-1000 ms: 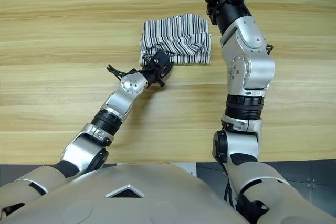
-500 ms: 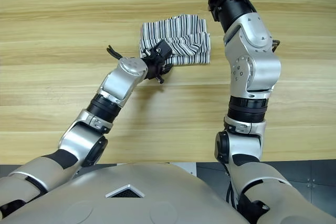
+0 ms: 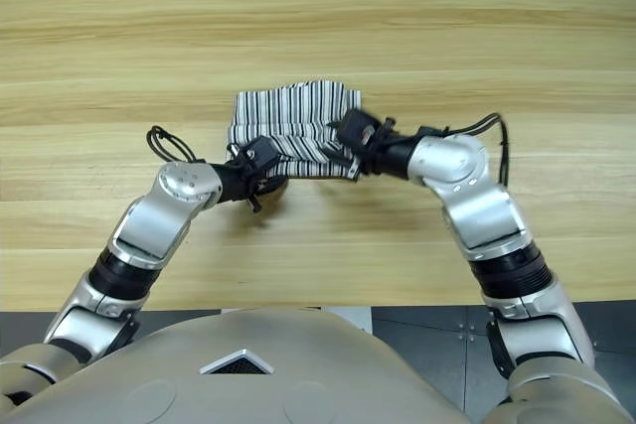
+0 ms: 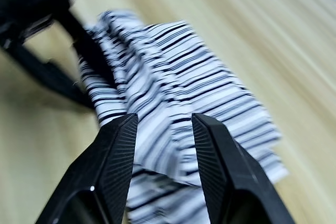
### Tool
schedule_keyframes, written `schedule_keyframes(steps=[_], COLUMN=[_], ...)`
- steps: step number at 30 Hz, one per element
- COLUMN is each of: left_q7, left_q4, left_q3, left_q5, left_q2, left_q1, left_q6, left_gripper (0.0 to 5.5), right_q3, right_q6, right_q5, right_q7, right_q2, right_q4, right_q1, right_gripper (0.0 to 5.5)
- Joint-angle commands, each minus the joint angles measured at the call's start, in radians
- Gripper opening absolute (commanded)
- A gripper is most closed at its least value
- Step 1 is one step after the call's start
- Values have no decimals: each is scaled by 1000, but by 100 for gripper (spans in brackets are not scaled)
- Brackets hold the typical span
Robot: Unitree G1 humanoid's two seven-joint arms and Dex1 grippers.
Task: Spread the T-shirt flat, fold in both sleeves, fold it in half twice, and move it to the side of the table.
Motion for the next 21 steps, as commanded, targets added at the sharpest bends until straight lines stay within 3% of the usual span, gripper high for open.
schedule_keyframes(steps=[1, 8, 12, 21], left_q7=[10, 46, 60, 81], left_q4=[11, -21, -19, -6], left_q3=[-61, -73, -75, -82], left_q5=[-22, -44, -55, -74], left_q2=[88, 79, 73, 69], left_q1=[174, 196, 187, 186], left_q6=[176, 173, 174, 160], left_gripper=[174, 174, 174, 174], right_q3=[62, 148, 172, 172], right_q6=[-143, -356, -410, -529], right_q5=[-84, -252, -319, -457], right_q7=[-10, -73, -47, -116], right_q2=[47, 123, 96, 120], right_q4=[25, 63, 92, 205], right_q1=[-1, -8, 3, -12], right_gripper=[188, 188, 188, 188])
